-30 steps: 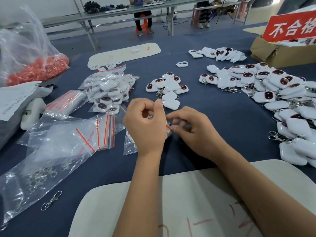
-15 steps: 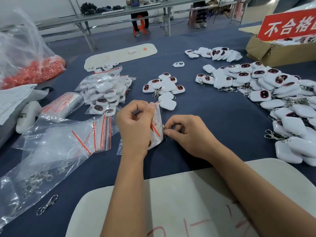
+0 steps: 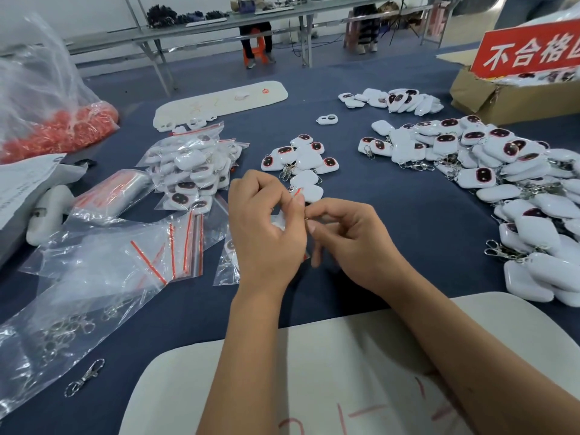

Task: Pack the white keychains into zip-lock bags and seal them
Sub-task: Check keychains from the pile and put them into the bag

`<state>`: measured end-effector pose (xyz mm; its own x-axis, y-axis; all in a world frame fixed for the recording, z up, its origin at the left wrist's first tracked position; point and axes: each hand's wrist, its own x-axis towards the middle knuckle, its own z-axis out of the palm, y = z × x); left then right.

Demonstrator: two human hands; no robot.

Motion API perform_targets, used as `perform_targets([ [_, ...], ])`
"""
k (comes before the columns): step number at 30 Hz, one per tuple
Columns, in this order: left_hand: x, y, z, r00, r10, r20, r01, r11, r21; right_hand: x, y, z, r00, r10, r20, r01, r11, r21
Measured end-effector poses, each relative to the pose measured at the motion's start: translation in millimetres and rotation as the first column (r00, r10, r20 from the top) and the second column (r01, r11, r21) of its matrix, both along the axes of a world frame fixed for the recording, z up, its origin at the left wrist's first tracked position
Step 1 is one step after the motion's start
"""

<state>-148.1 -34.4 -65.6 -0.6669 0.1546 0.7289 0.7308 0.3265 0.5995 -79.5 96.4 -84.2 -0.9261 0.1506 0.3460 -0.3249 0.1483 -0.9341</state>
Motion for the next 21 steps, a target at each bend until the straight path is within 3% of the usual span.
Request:
perform_targets([
  [3,-0.1,-1.0,1.2,1.0,0.001,0.01,-0.001,1.0,0.006,1.4,-3.7,1.9,0.999,0.034,-0.005,-0.033,0.994,0.106],
  [6,1.5,1.4,1.3,1.0,0.013,0.021,-0.014,1.0,0.025,-1.0,-3.6,-0.7,0.983,-0.169,-0.072,0.183,0.933,0.31],
  [9,7.9,11.9,1.6,1.0,0.0,0.025,-0.001,1.0,0.021,-3.3,-3.4,0.3,0.958,-0.288,0.004,0.261,0.874,0.409],
  [14,22.7,34.2,-1.1,0.998,-0.003,0.069,0.004,1.0,-0.023,-5.3,-3.1,3.8,0.891,-0.446,0.084,0.255,0.646,0.719],
  [15,24.9,37.4,-2.0,0.996,0.008,0.084,-0.007,1.0,-0.01,-4.3,-0.7,4.9,0.905,-0.414,0.095,0.236,0.677,0.697],
  [18,28.9,45.3,-3.6,0.994,0.022,0.109,-0.028,0.998,0.051,2.1,4.8,9.4,0.97,-0.222,0.104,0.158,0.89,0.427],
  [21,28.7,48.6,-7.5,0.972,-0.046,0.232,0.029,0.997,0.075,2.1,7.9,9.3,0.98,-0.182,0.082,0.141,0.923,0.357],
])
